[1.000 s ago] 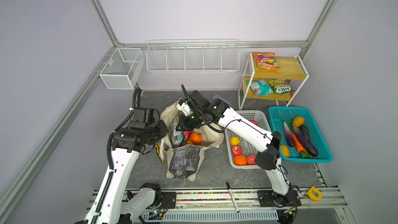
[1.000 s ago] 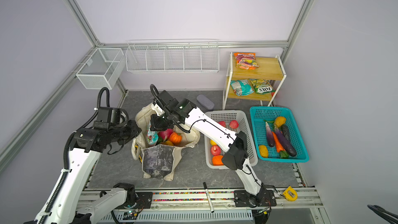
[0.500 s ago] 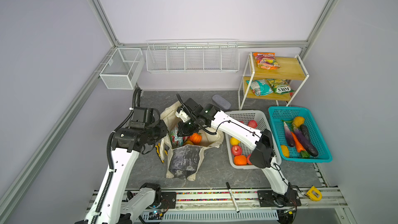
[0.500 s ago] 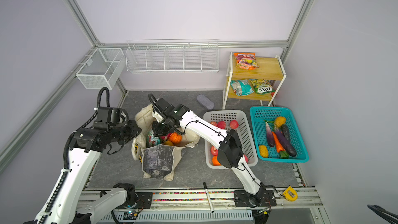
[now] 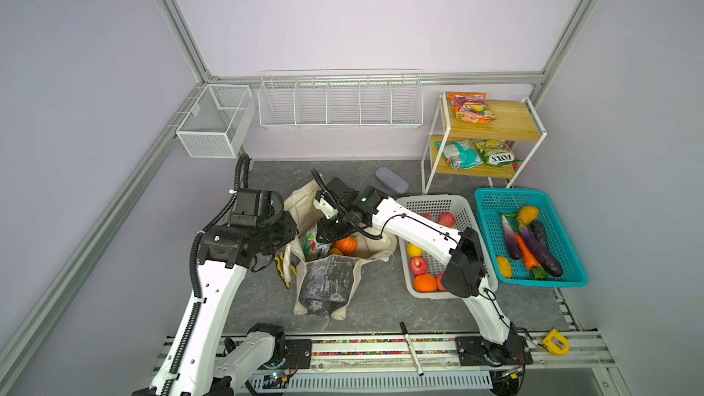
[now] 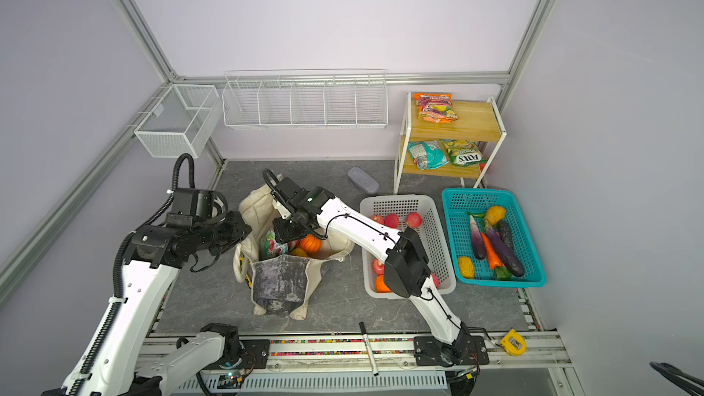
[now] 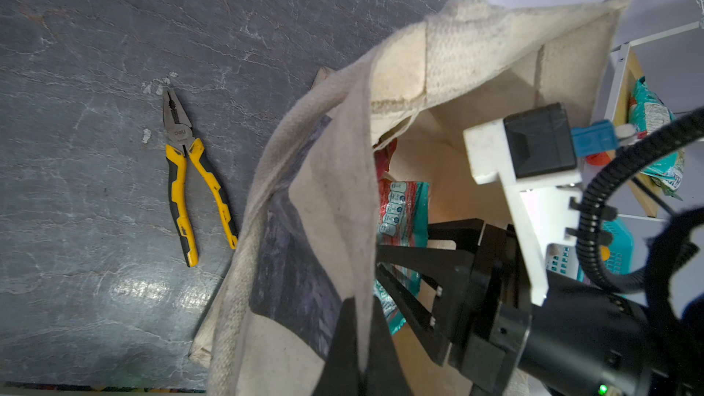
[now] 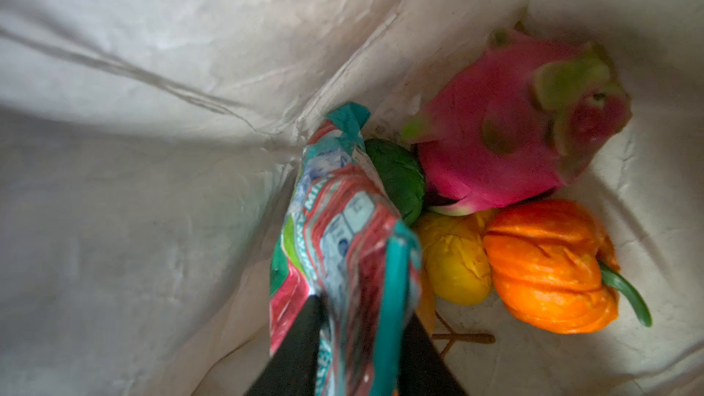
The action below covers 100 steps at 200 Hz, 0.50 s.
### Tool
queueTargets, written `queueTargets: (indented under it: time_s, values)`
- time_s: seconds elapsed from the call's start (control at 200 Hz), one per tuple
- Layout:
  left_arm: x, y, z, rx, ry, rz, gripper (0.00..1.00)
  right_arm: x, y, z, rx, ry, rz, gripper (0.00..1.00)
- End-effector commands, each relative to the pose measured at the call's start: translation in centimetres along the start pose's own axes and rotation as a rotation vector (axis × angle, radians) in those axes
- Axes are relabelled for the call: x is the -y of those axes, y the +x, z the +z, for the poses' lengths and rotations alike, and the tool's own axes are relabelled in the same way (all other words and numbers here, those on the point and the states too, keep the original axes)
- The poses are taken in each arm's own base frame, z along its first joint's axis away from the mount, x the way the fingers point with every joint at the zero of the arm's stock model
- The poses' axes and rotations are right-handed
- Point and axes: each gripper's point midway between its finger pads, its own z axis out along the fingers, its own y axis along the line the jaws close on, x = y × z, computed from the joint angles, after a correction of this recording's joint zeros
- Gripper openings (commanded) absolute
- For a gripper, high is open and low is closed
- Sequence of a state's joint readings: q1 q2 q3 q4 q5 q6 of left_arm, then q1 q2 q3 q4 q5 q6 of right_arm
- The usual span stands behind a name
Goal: Place the food into the grocery bag and tie it
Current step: 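Lower the teal Fox's packet into the bag and open the right gripper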
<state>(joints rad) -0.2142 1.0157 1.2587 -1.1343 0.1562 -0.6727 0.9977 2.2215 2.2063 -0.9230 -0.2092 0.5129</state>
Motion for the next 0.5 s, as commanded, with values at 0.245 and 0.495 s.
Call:
queueTargets:
  time_s: [0.245, 0.495]
  values:
    - [0.8, -0.8, -1.1, 0.045, 0.035, 0.007, 0.01, -2.5, -2.0, -6.8, 0.124, 0.001, -0.069, 0.69]
    - [0.6, -0.6, -1.0, 0.036, 0.031, 0.005, 0.01, -3.7, -4.4, -13.8, 0.282, 0.049, -0.138, 0.84]
